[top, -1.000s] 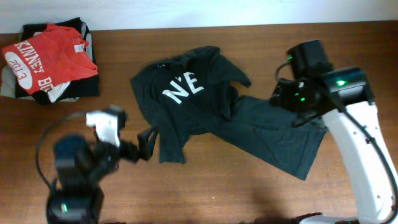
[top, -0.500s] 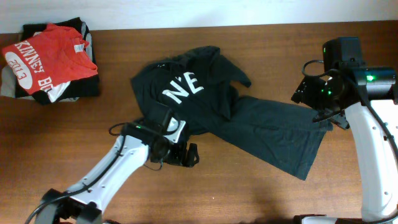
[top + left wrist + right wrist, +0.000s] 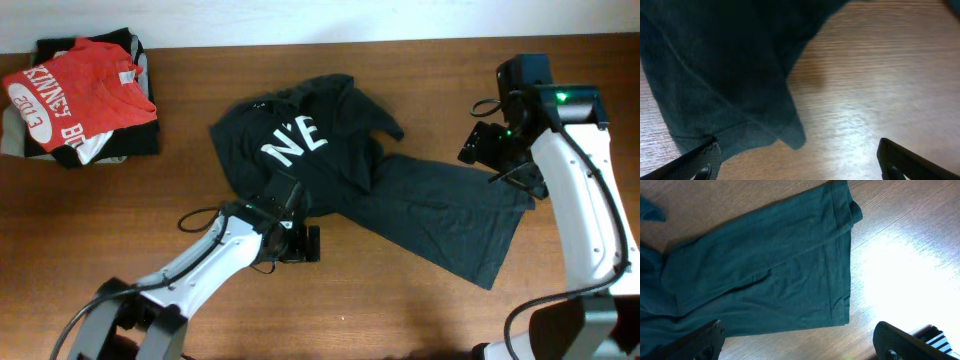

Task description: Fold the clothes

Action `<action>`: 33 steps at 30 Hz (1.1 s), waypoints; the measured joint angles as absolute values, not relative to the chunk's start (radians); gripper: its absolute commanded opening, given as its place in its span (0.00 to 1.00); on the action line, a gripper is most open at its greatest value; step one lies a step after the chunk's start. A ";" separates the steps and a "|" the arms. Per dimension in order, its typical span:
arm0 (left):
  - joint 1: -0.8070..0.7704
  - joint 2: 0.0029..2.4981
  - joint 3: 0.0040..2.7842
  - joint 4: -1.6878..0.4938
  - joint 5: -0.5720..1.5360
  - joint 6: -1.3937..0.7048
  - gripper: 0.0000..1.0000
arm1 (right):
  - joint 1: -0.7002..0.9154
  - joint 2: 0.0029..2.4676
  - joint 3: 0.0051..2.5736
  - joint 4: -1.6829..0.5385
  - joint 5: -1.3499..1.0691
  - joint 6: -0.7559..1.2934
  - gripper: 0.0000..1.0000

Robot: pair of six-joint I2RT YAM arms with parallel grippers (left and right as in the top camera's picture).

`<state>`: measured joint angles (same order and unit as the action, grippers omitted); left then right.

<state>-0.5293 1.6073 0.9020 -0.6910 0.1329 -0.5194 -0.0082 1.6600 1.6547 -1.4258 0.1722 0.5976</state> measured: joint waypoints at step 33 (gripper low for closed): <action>-0.529 1.711 1.007 -0.746 0.119 -0.582 0.54 | -0.008 1.662 1.559 -1.337 0.175 0.598 0.99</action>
